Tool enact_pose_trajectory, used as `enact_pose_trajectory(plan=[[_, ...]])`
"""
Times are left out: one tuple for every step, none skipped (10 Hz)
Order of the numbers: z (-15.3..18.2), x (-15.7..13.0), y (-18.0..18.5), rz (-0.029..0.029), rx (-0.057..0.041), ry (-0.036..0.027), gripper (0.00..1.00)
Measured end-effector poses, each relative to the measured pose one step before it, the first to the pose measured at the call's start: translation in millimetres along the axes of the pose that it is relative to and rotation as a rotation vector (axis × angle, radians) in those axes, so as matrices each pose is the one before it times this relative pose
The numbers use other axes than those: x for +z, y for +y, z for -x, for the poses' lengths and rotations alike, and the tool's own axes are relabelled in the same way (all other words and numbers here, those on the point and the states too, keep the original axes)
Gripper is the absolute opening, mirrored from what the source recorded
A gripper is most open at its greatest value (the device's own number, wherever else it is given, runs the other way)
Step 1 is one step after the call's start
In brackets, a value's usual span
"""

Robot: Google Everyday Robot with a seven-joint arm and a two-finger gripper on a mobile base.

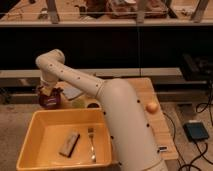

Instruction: Place grapes in purple bowl

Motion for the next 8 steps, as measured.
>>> enact_pose_trajectory(plan=[[0.87,0.72,2.57,0.00287,0.01053,-0.00046,0.47],[-0.16,0.44,2.13,0.00334,0.01088,-0.00219,0.6],[-1.6,1.13,0.35,0.00064,0.00658,-0.00151,0.69],[-1.99,0.89,0.01,0.00057,0.00461,-0.00014,0.76],[-2.45,1.17,-0.14,-0.00033,0.00707,0.00309,0.8],[-1.95,1.11,0.89,-0.00186,0.01718,0.01903,0.8],[0.09,0.47,0.7,-0.00221,0.0084,0.01382,0.8],[1.15,-1.57,2.11,0.00146,0.00525,0.00427,0.8]])
